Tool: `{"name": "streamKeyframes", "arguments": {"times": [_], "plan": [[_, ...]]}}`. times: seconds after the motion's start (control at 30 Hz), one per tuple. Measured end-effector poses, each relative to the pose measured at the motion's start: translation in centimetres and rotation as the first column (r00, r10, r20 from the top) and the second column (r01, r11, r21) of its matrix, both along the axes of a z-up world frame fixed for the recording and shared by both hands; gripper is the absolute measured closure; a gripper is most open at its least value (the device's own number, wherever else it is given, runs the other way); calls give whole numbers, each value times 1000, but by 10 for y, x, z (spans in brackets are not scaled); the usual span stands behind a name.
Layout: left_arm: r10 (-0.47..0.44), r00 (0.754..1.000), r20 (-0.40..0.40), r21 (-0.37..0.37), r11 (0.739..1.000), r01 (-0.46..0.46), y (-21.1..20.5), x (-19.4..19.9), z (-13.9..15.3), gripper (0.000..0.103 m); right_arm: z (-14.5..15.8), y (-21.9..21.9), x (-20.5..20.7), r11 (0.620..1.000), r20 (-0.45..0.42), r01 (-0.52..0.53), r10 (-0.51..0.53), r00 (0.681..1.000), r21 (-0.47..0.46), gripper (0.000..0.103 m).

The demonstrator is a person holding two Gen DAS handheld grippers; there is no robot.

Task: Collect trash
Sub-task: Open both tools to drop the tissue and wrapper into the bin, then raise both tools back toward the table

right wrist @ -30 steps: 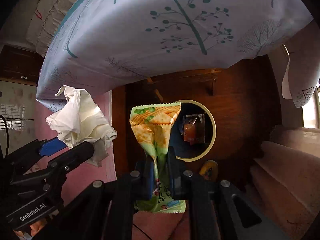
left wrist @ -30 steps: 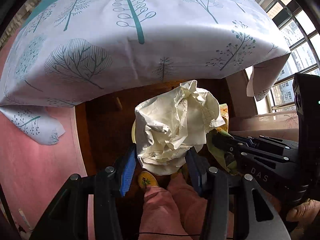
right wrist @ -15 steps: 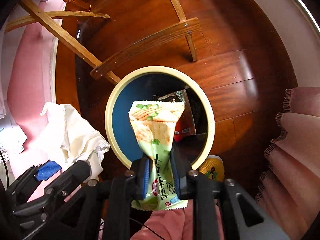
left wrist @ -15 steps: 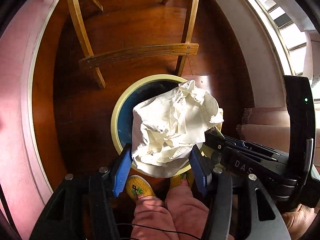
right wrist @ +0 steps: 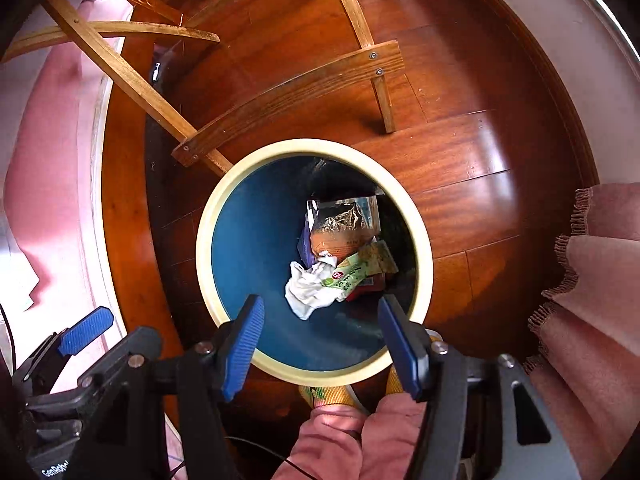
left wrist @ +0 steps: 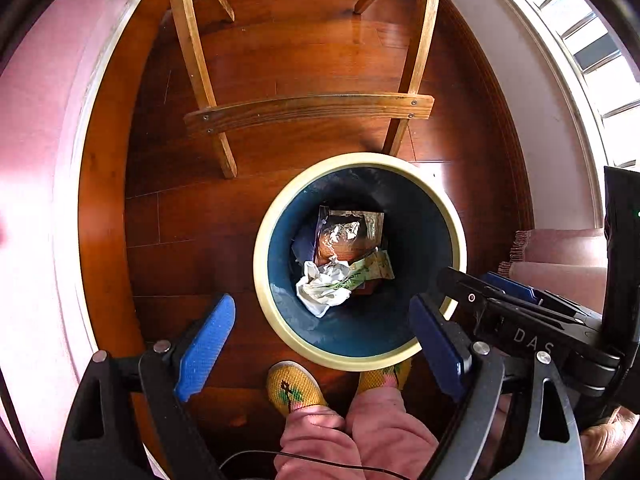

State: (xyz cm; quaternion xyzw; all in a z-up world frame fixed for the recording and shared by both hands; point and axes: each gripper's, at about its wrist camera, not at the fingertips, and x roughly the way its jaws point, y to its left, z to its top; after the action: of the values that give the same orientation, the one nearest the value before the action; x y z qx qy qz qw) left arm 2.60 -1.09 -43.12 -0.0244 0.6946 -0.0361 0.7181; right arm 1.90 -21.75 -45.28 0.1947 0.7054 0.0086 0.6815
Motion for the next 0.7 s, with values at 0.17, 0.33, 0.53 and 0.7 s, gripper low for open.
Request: {"name": "streamKeyframes", "arguments": {"times": [0.17,0.33,0.53,0.7], "plan": [[18,999,46,2,1000,-18,6,0,36,15,29,2,0,1000,23,-3,4,1000,-13,43],[34,993,109,-12,999,-32,13,-4,93,15,75,8,-4,1000,56,-7,9,998,-25,43],[14,983,184,-13,1000,-12,22,-15,175,15,145,17,-14,1000,105,-7,7,994,-4,43],[-8,972,236,-30,999,16,27,-24,247,15,213,24,-23,1000,179,-15,13,984,12,43]]}}
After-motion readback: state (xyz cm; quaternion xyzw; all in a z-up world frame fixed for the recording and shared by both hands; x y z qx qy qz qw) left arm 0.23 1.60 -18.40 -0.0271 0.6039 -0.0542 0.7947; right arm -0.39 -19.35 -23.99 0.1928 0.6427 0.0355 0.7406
